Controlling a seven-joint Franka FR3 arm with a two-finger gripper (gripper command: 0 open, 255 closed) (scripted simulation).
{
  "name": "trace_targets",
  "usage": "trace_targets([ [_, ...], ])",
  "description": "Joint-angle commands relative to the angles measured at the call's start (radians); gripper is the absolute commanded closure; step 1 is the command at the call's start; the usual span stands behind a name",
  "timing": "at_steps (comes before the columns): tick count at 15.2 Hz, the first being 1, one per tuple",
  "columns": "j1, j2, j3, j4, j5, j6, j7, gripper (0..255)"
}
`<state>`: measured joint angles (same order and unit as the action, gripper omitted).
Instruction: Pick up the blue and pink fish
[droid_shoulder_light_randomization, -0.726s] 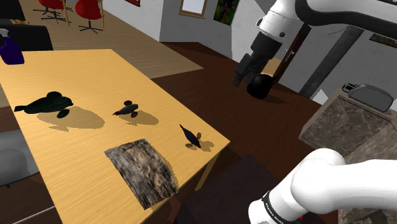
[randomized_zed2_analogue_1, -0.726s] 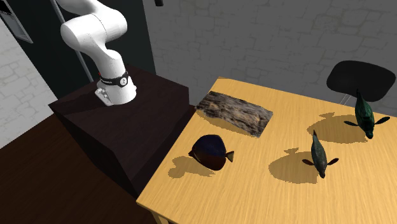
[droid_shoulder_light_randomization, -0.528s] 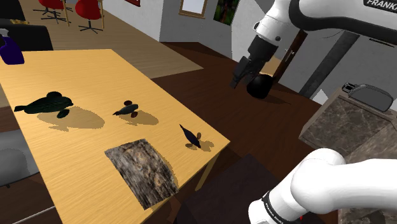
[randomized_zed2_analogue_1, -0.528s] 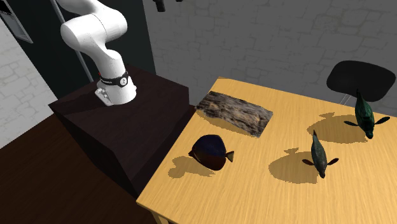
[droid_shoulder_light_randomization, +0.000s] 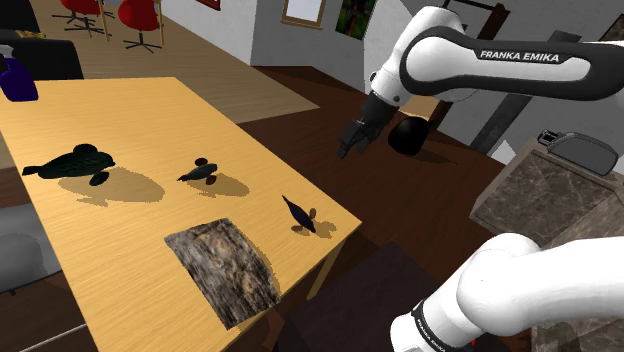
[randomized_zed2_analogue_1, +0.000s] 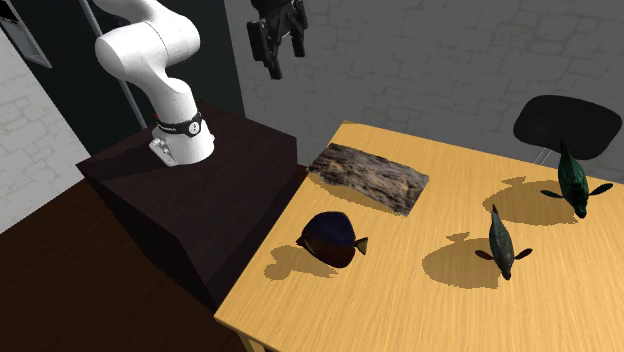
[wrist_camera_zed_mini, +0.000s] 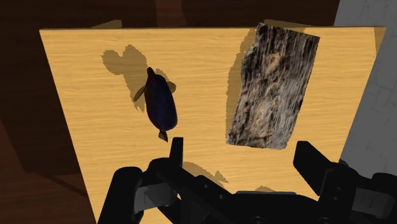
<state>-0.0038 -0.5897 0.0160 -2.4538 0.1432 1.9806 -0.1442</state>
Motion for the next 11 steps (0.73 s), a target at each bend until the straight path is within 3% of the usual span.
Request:
trace_targets([
  [1, -0.002, 0.048, -0.016, -0.021, 0.007, 0.074, -0.03, 0],
  [11, 0.024, 0.381, -0.08, -0.026, 0.107, 0.419, -0.195, 0],
])
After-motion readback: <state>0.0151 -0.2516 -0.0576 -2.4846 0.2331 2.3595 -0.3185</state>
